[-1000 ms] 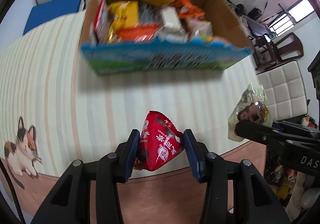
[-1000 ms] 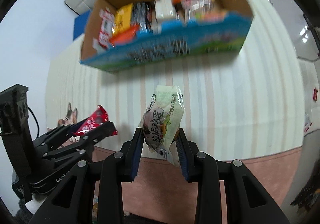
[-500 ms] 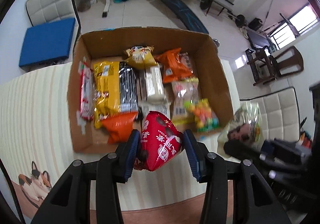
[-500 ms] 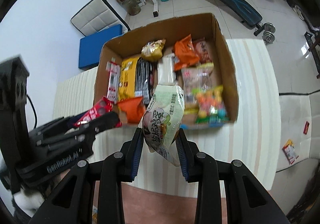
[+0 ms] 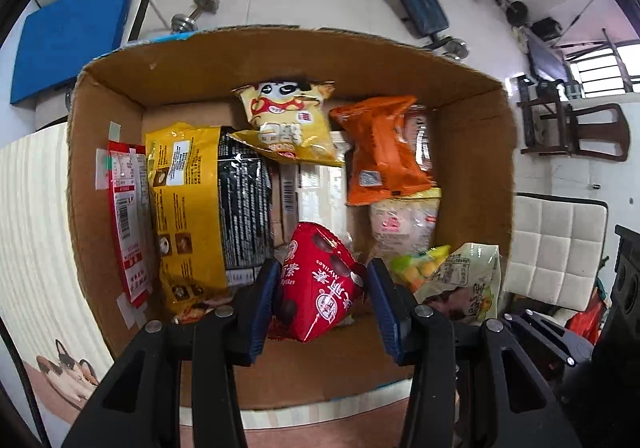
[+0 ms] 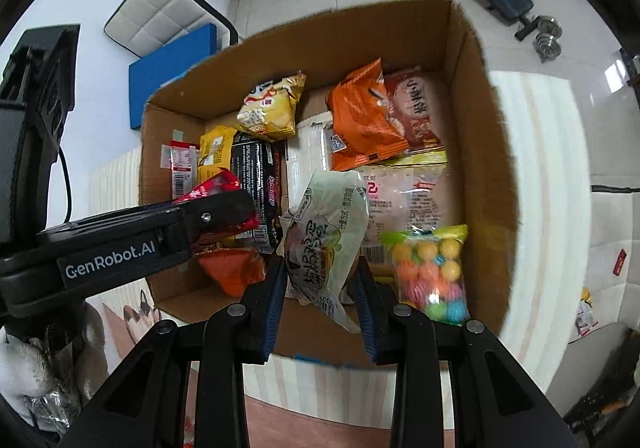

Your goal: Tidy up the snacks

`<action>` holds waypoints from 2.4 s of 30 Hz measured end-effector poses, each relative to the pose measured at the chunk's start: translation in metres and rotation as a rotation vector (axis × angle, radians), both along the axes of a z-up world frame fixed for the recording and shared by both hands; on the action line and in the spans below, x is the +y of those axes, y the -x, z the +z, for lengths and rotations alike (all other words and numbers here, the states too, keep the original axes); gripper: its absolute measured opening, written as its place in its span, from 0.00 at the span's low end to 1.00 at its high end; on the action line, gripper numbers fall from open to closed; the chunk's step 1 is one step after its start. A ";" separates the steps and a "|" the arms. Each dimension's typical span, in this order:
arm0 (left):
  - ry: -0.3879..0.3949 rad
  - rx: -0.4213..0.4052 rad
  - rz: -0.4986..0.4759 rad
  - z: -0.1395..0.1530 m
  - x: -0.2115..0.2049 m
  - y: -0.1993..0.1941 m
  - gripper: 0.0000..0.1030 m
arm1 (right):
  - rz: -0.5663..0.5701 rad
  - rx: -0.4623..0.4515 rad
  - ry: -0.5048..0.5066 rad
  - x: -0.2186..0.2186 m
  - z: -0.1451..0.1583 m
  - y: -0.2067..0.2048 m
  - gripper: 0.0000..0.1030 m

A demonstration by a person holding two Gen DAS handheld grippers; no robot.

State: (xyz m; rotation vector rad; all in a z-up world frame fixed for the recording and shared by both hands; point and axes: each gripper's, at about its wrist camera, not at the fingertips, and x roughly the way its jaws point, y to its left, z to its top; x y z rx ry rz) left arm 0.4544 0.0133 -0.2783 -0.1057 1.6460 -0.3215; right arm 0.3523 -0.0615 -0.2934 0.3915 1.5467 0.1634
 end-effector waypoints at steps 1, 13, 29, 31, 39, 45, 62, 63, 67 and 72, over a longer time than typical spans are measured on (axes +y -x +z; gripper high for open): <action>0.005 0.003 0.002 -0.002 0.000 -0.002 0.42 | 0.002 0.021 -0.004 0.000 -0.006 -0.004 0.36; -0.009 -0.004 -0.012 -0.008 0.003 0.002 0.83 | 0.027 0.093 0.087 -0.007 -0.023 -0.008 0.89; -0.092 -0.157 0.042 0.021 0.038 0.056 0.87 | -0.007 -0.042 0.217 -0.013 0.012 0.031 0.90; -0.100 -0.194 0.050 0.029 0.042 0.068 0.87 | -0.014 -0.078 0.230 -0.012 0.021 0.042 0.90; -0.132 -0.349 0.090 0.063 0.058 0.118 0.87 | -0.016 -0.205 0.282 0.001 0.059 0.091 0.90; -0.144 -0.453 0.104 0.093 0.069 0.159 0.87 | -0.023 -0.280 0.293 0.008 0.087 0.130 0.90; -0.164 -0.672 0.106 0.166 0.079 0.269 0.87 | -0.055 -0.454 0.319 0.018 0.168 0.235 0.90; -0.159 -0.674 0.108 0.169 0.080 0.274 0.87 | -0.056 -0.470 0.324 0.020 0.175 0.243 0.90; -0.155 -0.688 0.118 0.181 0.082 0.294 0.87 | -0.056 -0.512 0.325 0.026 0.199 0.271 0.90; -0.155 -0.714 0.127 0.196 0.084 0.321 0.87 | -0.058 -0.534 0.317 0.033 0.217 0.303 0.90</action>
